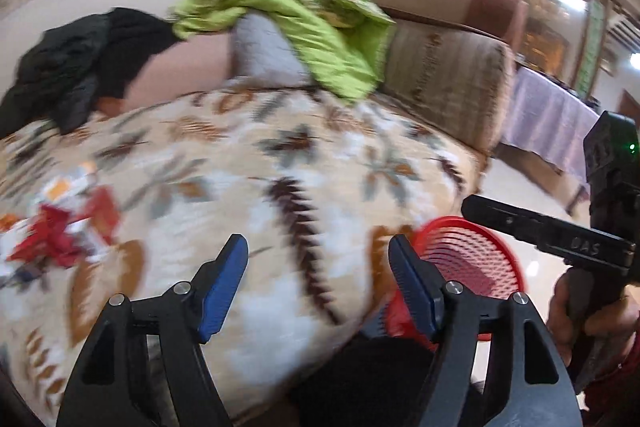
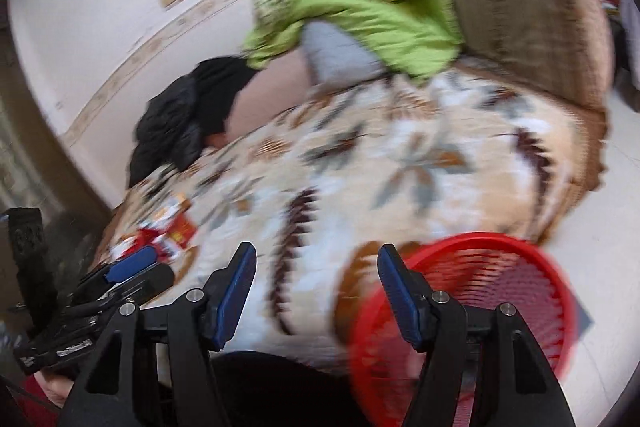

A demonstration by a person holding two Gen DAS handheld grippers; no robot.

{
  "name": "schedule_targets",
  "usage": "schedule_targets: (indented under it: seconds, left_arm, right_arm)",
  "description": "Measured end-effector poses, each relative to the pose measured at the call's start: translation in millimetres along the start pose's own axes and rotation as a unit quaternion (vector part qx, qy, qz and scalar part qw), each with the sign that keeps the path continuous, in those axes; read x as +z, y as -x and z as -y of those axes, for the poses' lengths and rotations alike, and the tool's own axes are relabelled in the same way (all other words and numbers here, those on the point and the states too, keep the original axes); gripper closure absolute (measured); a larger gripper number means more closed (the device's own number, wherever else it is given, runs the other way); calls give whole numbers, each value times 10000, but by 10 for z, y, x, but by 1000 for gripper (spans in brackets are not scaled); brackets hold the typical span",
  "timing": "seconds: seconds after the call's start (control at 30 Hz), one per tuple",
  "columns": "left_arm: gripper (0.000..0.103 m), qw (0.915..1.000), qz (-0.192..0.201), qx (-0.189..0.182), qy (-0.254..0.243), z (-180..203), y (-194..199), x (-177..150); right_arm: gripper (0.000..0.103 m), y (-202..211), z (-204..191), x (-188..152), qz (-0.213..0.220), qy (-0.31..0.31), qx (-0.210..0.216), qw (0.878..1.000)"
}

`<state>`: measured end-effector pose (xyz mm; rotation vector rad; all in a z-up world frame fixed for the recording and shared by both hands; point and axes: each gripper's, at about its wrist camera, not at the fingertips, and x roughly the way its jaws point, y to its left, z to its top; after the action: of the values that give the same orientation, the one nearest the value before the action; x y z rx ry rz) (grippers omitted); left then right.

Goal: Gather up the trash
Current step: 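Carry both items to the red basket and open both tools over it, then return the left tool to the bed and grasp the white medicine box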

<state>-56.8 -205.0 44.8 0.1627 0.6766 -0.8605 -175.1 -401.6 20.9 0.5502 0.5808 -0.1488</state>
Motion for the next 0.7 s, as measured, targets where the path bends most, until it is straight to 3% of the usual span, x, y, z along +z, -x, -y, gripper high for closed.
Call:
schedule_targets:
  seconds: [0.27, 0.37, 0.47, 0.6, 0.7]
  left_arm:
    - [30, 9912, 285, 1046, 754, -1050, 503, -247]
    - [30, 9818, 361, 1533, 1060, -1494, 687, -388]
    - [30, 9711, 389, 1761, 1563, -1947, 871, -503]
    - [30, 9538, 413, 2229, 1973, -2569, 1059, -619]
    - [30, 9413, 406, 2381, 2358, -3062, 1080, -633]
  right_arm:
    - [35, -648, -900, -44, -619, 660, 628, 9939]
    - [35, -911, -1261, -99, -799, 966, 740, 9893]
    - [35, -1168, -1584, -176, -922, 1231, 859, 9844]
    - [35, -1387, -1773, -318, -1034, 1351, 977, 9806]
    - [35, -1455, -1845, -403, -1068, 1608, 912, 9769]
